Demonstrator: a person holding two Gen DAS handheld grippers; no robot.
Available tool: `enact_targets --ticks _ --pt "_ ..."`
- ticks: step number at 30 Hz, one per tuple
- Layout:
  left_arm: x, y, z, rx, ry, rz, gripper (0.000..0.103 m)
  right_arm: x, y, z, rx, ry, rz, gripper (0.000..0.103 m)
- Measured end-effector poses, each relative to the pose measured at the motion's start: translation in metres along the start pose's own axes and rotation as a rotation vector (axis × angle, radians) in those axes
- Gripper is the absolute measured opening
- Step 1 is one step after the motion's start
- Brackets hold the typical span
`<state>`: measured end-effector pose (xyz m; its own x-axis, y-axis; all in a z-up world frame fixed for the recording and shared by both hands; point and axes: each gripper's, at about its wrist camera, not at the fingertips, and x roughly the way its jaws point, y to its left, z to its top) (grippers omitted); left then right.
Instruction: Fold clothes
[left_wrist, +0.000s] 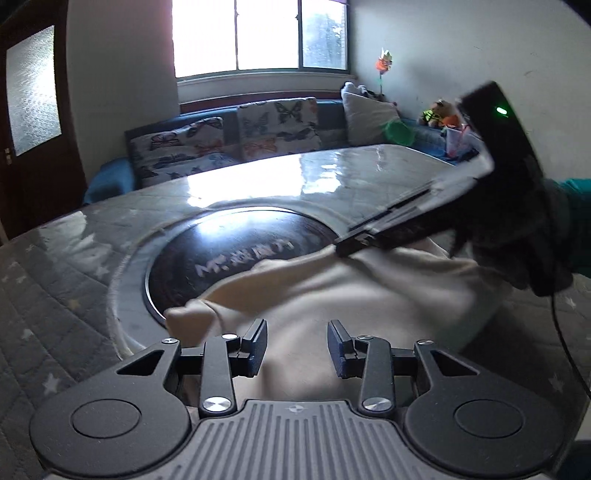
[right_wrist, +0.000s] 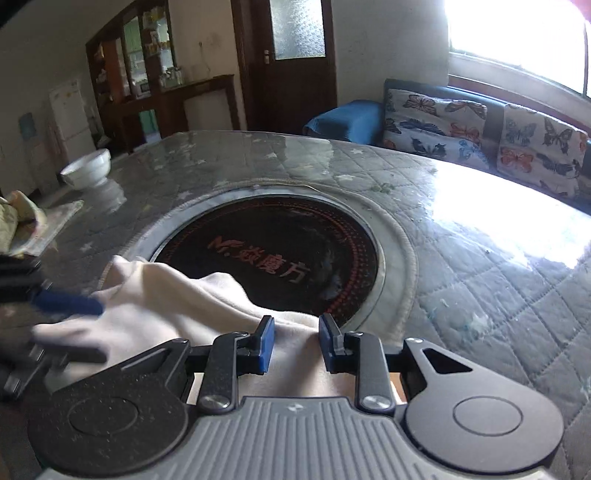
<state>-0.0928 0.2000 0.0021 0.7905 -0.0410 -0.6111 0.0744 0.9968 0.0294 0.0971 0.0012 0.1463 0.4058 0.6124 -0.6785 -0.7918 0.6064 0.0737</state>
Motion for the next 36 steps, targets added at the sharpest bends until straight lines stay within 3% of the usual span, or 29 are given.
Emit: enact_targets --ticks 9,16,25,36 --pt "-0.004 -0.009 -0.014 -0.015 -0.009 0.002 0.039 -0.005 0.023 0.009 -0.047 -0.007 0.048 0.033" --pt "-0.008 -0.009 -0.018 -0.037 -0.015 0.001 0.041 0.026 0.041 0.015 -0.067 0.035 0.047 0.033" --pt "-0.014 -0.006 -0.02 -0.076 -0.022 0.005 0.052 0.026 0.056 0.027 -0.099 0.025 0.085 0.043" --pt "-0.024 -0.003 -0.028 -0.133 -0.031 0.009 0.062 0.055 0.08 0.04 -0.148 0.054 0.087 0.047"
